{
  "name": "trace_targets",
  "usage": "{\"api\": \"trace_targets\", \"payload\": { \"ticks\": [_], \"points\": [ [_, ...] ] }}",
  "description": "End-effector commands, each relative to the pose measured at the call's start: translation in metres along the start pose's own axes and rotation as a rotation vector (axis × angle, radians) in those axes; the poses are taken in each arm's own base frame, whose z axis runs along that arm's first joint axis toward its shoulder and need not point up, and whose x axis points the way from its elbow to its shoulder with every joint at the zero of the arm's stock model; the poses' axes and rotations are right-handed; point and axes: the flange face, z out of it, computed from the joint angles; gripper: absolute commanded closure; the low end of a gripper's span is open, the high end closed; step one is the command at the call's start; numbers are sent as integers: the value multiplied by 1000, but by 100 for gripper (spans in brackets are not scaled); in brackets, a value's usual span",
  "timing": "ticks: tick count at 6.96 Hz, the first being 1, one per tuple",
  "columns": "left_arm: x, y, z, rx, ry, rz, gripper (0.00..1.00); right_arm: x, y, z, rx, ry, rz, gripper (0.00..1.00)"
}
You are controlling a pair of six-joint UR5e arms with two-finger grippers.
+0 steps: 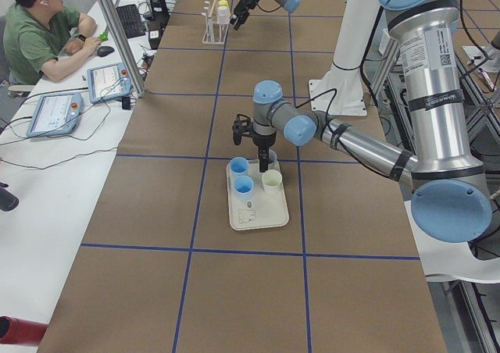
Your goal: Transfer IKEA cup to right arm and place on rack
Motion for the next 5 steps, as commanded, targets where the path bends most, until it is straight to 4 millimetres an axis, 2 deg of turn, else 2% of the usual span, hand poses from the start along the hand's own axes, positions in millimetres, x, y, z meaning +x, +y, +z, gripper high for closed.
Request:
{"api": "trace_targets", "payload": {
  "ticks": [1, 3, 5],
  "points": [
    [-36, 8, 34, -46, 6, -21, 0, -4, 16, 5, -3, -11, 9, 0],
    [-49, 4, 56, -60, -4, -26, 0, -5, 16, 5, -3, -12, 10, 0],
    [-50, 5, 61, -68, -8, -24, 0, -5, 16, 5, -3, -12, 8, 0]
  ]
}}
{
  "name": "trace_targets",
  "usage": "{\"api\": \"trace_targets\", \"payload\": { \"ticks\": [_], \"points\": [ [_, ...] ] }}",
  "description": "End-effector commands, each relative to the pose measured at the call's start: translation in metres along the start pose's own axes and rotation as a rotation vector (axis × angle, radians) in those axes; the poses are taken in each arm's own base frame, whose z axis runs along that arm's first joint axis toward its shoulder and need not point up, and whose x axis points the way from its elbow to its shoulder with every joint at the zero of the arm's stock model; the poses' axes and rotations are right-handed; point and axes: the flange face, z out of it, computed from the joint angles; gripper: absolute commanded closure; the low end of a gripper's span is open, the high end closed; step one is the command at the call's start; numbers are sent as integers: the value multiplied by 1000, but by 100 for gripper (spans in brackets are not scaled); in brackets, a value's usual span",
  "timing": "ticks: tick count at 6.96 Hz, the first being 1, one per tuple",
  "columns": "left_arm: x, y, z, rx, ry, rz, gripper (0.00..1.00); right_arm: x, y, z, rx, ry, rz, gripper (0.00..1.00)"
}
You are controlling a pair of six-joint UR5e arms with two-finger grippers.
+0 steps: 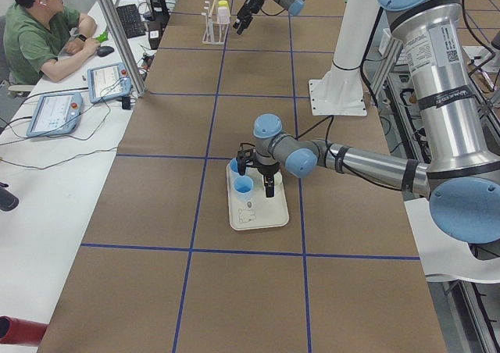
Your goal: Transfer IKEA cup to right arm and place on rack
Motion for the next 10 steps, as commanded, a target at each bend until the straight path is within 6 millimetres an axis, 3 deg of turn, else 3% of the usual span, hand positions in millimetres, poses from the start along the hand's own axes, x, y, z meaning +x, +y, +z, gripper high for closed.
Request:
{"api": "trace_targets", "payload": {
  "ticks": [1, 4, 6, 7, 8, 9, 10],
  "points": [
    [0, 1, 5, -10, -2, 3, 0, 0, -1, 0, 1, 1, -1, 0],
    [12, 7, 15, -35, -3, 33, 0, 0, -1, 0, 1, 1, -1, 0],
    [27, 2, 38, -63, -8, 28, 0, 3, -2, 0, 3, 5, -1, 0],
    [29, 1, 40, -65, -8, 30, 9, 3, -2, 1, 4, 6, -1, 0],
    [28, 2, 41, -68, -8, 35, 50, 4, -2, 1, 4, 10, -1, 0],
    [30, 2, 40, -59, 4, 50, 82, 4, -2, 0, 4, 8, -1, 0],
    [29, 2, 38, -57, 4, 48, 95, 4, -2, 0, 4, 7, -1, 0]
  ]
}}
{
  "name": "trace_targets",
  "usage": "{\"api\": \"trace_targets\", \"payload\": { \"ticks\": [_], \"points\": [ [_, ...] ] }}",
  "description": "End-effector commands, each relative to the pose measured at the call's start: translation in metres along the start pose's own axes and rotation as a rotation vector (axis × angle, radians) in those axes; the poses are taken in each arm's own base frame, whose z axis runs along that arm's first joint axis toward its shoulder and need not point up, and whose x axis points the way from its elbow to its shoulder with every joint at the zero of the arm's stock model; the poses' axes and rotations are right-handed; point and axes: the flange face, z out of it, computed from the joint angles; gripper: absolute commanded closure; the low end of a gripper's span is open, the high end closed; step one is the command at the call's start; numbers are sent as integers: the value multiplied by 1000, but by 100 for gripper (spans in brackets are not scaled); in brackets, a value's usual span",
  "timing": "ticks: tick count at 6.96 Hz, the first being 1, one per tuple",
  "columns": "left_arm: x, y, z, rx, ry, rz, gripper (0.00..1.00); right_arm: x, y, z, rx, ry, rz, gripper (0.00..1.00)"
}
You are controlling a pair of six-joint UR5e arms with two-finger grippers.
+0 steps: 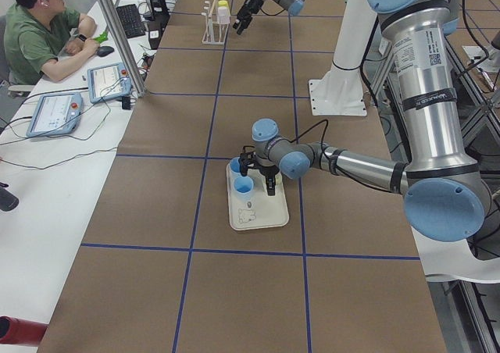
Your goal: Transfer IKEA cup to right arm and place on rack
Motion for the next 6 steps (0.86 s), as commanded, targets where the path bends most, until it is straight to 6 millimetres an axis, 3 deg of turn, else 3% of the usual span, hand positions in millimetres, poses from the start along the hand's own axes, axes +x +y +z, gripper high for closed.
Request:
{"api": "trace_targets", "payload": {
  "ticks": [1, 3, 4, 6],
  "points": [
    [-1, 2, -4, 6, 6, 2, 100, 0, 0, -1, 0, -1, 0, 0],
    [-7, 7, -19, -59, 79, -39, 100, -3, 0, 0, 0, -4, 0, 0],
    [-33, -2, -45, -14, 101, -101, 100, -3, 0, 0, 1, -5, 0, 0],
    [-66, -11, -83, 69, 126, -89, 100, -3, 0, 0, 1, -5, 0, 0]
  ]
}}
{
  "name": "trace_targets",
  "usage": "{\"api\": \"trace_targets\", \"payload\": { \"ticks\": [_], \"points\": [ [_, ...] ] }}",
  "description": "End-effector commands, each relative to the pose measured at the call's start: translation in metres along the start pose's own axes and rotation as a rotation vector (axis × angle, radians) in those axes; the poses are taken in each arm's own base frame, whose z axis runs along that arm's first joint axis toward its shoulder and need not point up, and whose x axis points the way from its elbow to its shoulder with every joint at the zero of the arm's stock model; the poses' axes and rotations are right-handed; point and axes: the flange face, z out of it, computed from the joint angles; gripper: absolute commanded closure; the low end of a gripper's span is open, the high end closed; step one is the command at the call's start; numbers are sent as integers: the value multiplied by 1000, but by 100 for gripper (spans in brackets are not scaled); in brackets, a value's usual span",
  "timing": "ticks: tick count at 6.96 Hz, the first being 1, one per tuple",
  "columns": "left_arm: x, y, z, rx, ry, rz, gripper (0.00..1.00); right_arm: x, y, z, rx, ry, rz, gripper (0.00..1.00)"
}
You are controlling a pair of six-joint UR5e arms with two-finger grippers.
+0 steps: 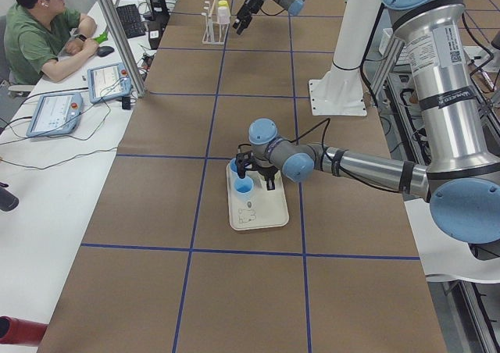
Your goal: Transfer IKEA cup to right arm and place on rack
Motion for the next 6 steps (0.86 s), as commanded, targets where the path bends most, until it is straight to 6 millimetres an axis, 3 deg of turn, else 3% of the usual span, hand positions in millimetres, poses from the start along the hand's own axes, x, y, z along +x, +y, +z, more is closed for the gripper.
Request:
{"api": "trace_targets", "payload": {
  "ticks": [1, 2, 3, 4, 6],
  "points": [
    [-30, -14, -53, 75, 78, 5, 100, -1, 1, 0, -3, -2, 0, 0],
    [-40, -18, -88, 112, 153, -35, 100, -1, 1, 0, -3, -3, 0, 0],
    [-36, -25, -107, 138, 192, -58, 100, -1, 1, 0, -3, -3, 0, 0],
    [-6, -45, -123, 161, 231, -119, 100, -2, 1, -1, -3, -5, 1, 0],
    [79, -88, -167, 202, 338, -257, 100, -2, 1, 0, -3, -5, 0, 0]
  ]
}}
